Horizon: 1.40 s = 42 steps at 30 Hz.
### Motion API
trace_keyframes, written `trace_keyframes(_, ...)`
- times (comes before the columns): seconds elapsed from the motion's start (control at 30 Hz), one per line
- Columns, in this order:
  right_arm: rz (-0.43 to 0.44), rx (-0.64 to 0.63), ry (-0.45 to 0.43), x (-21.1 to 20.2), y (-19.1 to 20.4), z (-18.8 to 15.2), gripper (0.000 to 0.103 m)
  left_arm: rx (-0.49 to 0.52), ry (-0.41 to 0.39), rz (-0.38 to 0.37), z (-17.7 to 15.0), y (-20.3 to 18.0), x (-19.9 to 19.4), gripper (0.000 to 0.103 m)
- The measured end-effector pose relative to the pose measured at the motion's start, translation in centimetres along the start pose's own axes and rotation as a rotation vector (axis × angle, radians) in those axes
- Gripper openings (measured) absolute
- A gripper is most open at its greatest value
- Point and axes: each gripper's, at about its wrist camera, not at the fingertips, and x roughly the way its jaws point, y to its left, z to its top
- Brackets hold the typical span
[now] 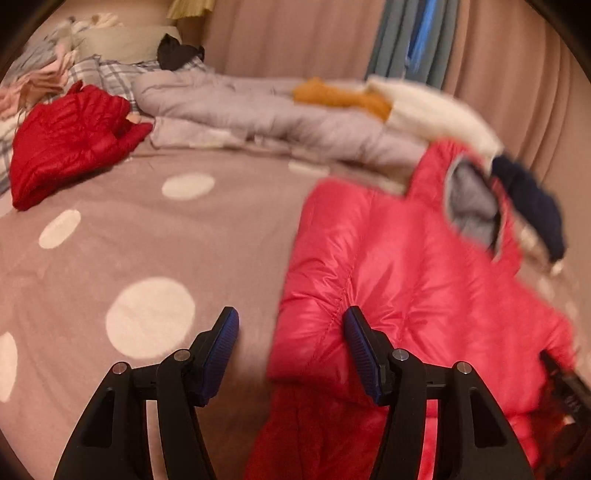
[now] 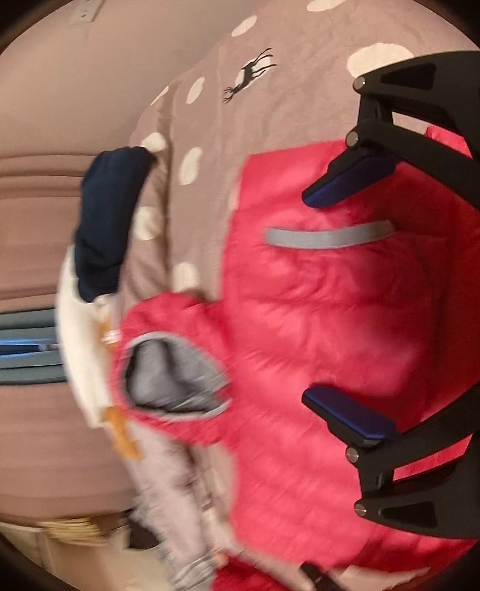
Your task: Fold large clothes
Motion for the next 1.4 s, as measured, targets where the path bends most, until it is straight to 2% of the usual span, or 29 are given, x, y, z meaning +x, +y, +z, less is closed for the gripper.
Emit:
trace_keyframes(0.1,0.039,0.043,0.011,0.6,-1.0,-0.3,0.1,0.06,0.001,0.054,-0.5,-1.2,0.2,0.058)
trace_keyframes(0.17,0.039,0.046,0.013,0.7,-1.1,-0.4,0.101,0.061,0.004,0.058,-0.7,-1.1,0.2,0.061)
trace_keyframes(0.23,0.029,0.033,0.018,0.9,-0.8,-0.6,0.103,0.032,0.028,0.043,-0.6,-0.5,0.6,0.067)
trace_keyframes(0.37,0.018,0.023,0.02,1.1,-0.5,-0.8,0.103,-0.058,0.067,-0.054,-0.6,1.4,1.3,0.069)
trace_keyframes(0.43,0.021,0.026,0.022,1.1,-0.5,-0.8,0.103,-0.072,0.072,-0.069,-0.5,1.5,1.6,0.07)
trace_keyframes(0.77,0.016,0.021,0.024,1.2,-0.4,-0.9,0.103,-0.047,0.071,-0.039,-0.6,0.8,1.5,0.071)
trace_keyframes(0.97,0.011,0.016,0.026,1.3,-0.3,-0.8,0.103,-0.051,0.078,-0.028,-0.5,0.9,1.7,0.079)
trace_keyframes(1.27,0.011,0.016,0.027,1.3,-0.3,-0.8,0.103,-0.054,0.076,-0.031,-0.5,1.0,1.7,0.08)
trace_keyframes(1.4,0.012,0.017,0.029,1.3,-0.3,-0.8,0.103,-0.088,0.073,-0.06,-0.3,1.6,1.4,0.08)
